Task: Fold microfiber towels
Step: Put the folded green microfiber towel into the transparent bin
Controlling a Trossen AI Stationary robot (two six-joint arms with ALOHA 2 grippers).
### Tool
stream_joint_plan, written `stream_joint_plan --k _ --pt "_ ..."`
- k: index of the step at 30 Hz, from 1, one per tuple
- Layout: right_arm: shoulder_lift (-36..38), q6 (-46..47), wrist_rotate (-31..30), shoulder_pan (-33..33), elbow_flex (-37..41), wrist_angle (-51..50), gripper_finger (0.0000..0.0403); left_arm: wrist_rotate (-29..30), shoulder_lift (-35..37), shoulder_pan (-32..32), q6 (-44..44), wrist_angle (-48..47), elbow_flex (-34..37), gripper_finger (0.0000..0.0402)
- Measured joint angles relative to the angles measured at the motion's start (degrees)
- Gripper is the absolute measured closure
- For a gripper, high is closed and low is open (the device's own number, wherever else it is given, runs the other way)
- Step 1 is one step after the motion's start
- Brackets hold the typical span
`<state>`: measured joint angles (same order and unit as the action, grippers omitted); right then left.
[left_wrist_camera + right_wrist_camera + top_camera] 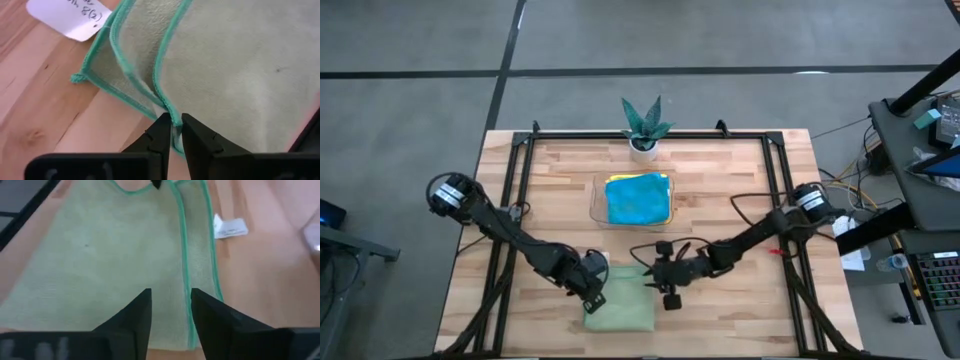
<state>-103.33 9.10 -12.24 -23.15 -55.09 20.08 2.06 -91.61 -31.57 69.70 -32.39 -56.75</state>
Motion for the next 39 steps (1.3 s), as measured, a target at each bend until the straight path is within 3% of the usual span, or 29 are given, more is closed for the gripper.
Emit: stream_joint_plan --k 15,21,28,39 --pt "-3.41 -0.24 10.94 4.8 -0.42 -0.04 0.0333 2.56 1.04 -1.16 -1.34 -0.08 0.13 0.037" --pt "-3.38 -2.73 11.24 4.8 -0.35 -0.14 0.0385 3.95 1.86 -1.07 -9.52 0.43 0.13 0.037" --pt "-2.71 -5.86 11.2 4.54 -0.68 -0.22 0.0393 8.63 1.75 -1.07 -21.86 0.28 0.45 0.0394" --pt "1.53 -9.51 8.95 4.14 -0.55 -4.42 0.0394 14.41 1.7 -1.53 -22.38 -6.19 0.98 0.0401"
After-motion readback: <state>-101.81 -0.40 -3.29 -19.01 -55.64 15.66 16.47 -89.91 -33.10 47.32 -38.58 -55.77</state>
